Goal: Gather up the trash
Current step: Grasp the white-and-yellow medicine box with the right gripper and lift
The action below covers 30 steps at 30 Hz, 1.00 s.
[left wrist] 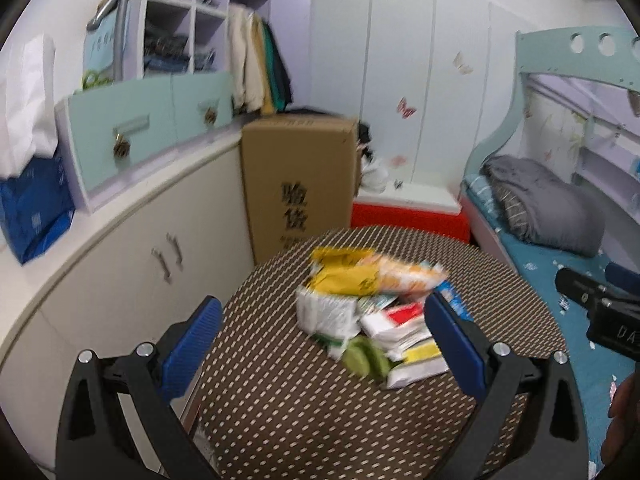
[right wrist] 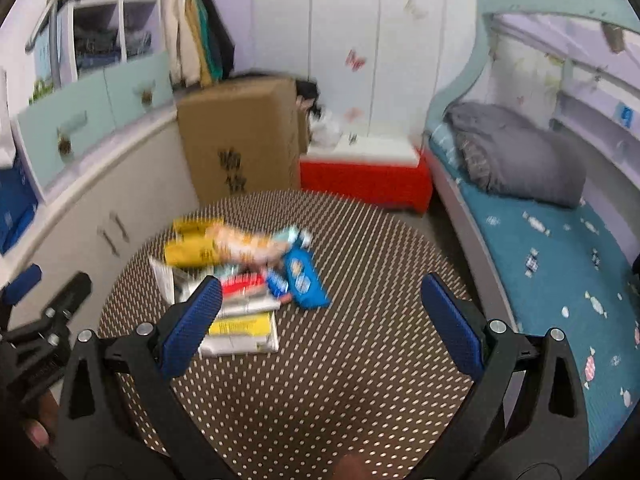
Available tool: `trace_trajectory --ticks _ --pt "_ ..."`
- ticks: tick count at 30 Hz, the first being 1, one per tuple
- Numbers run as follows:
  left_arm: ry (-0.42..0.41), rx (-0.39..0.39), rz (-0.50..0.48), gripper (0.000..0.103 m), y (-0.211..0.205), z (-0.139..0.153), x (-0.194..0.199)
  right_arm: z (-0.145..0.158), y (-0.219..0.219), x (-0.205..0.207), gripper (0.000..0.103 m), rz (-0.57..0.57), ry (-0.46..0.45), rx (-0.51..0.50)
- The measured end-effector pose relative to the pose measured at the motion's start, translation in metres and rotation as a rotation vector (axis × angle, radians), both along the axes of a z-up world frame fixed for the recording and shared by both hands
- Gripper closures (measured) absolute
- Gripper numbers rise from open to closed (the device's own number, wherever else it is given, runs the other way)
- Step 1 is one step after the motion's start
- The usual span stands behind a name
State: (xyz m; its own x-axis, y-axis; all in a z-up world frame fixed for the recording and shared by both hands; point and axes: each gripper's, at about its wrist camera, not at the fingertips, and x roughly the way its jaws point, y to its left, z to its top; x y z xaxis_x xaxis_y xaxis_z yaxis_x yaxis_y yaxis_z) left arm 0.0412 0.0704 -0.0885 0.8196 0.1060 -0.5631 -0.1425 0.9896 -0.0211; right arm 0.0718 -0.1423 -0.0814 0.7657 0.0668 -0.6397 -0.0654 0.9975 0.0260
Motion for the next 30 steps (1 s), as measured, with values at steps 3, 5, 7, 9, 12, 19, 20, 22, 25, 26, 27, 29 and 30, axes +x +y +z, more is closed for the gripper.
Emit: trace_trajectory --ticks 3,5,7,9,12,19,20,22,25,26,27,29,30 --pt "0.039 0.005 0.02 0.004 0.013 -0.018 0.003 -0.031 0.014 0.014 0.006 0.048 0.088 -0.006" --pt "0.068 0.008 0.033 0.004 0.021 -0.03 0.005 -0.051 0.026 0.021 0.006 0.091 0.145 -0.006" --pt "0.092 0.004 0.046 0.004 0.027 -0.038 0.006 -0.071 0.039 0.027 0.006 0.135 0.196 -0.001" --pt "0.115 -0.002 0.058 0.004 0.034 -0.047 0.008 -0.085 0.05 0.033 0.006 0.172 0.232 0.008" --pt "0.141 -0.002 0.069 0.004 0.043 -0.058 0.009 -0.105 0.067 0.042 0.006 0.213 0.281 0.022" --pt "0.184 -0.005 0.085 0.004 0.05 -0.071 0.011 -0.14 0.086 0.053 0.006 0.264 0.326 0.002" --pt "0.19 -0.004 0.085 0.004 0.051 -0.073 0.012 -0.144 0.088 0.054 0.006 0.271 0.324 0.003" --pt "0.2 -0.002 0.079 0.004 0.05 -0.075 0.015 -0.15 0.089 0.056 0.006 0.267 0.316 -0.01" --pt "0.208 0.002 0.067 0.004 0.044 -0.078 0.019 -0.155 0.083 0.057 0.009 0.267 0.291 0.02" --pt "0.209 0.001 0.062 0.004 0.043 -0.08 0.02 -0.154 0.08 0.056 0.01 0.269 0.281 0.028" --pt "0.212 0.002 0.056 0.004 0.041 -0.081 0.021 -0.154 0.077 0.055 0.01 0.274 0.278 0.035" --pt "0.218 0.0 0.036 0.004 0.036 -0.084 0.025 -0.153 0.07 0.05 0.01 0.276 0.271 0.055" --pt "0.221 -0.001 0.025 0.004 0.033 -0.086 0.027 -0.153 0.065 0.047 0.01 0.27 0.269 0.062"
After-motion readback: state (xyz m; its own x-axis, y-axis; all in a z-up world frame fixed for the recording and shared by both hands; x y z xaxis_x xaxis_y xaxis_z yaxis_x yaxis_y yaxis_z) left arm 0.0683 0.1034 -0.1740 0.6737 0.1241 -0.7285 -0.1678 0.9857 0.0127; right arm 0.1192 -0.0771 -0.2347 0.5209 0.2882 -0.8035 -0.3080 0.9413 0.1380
